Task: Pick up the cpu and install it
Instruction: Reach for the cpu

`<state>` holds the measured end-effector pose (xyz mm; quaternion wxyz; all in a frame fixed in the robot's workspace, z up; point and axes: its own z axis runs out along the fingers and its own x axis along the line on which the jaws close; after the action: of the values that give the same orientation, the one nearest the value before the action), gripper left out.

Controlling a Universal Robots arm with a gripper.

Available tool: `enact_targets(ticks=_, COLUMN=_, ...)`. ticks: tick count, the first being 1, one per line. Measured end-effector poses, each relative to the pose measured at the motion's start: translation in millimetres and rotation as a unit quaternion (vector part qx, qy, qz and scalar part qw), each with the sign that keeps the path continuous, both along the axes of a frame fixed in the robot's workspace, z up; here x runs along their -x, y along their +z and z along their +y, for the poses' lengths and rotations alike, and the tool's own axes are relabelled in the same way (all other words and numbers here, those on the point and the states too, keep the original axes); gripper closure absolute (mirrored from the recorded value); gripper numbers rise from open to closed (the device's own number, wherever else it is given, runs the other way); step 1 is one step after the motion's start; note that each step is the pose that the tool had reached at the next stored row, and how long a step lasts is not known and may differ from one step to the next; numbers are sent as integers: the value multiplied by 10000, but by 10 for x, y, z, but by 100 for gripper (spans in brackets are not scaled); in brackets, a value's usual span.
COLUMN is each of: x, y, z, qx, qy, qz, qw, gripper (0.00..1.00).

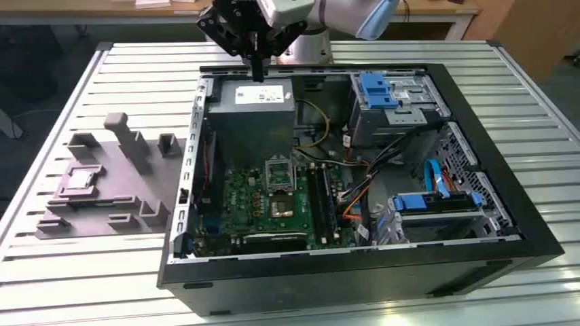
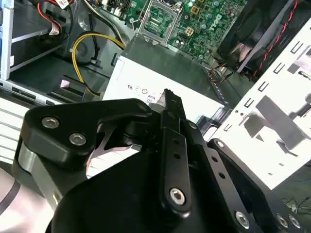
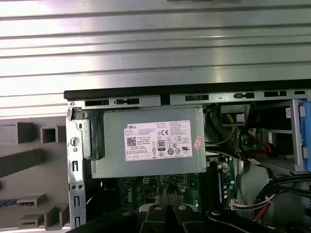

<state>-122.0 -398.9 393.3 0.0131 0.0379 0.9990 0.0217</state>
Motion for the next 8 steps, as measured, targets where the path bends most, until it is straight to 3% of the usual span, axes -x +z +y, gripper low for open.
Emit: enact_targets(ticks=8, x=8, y=0, z=0, qx=0, qy=0, qz=0, qw=10000, gripper=89)
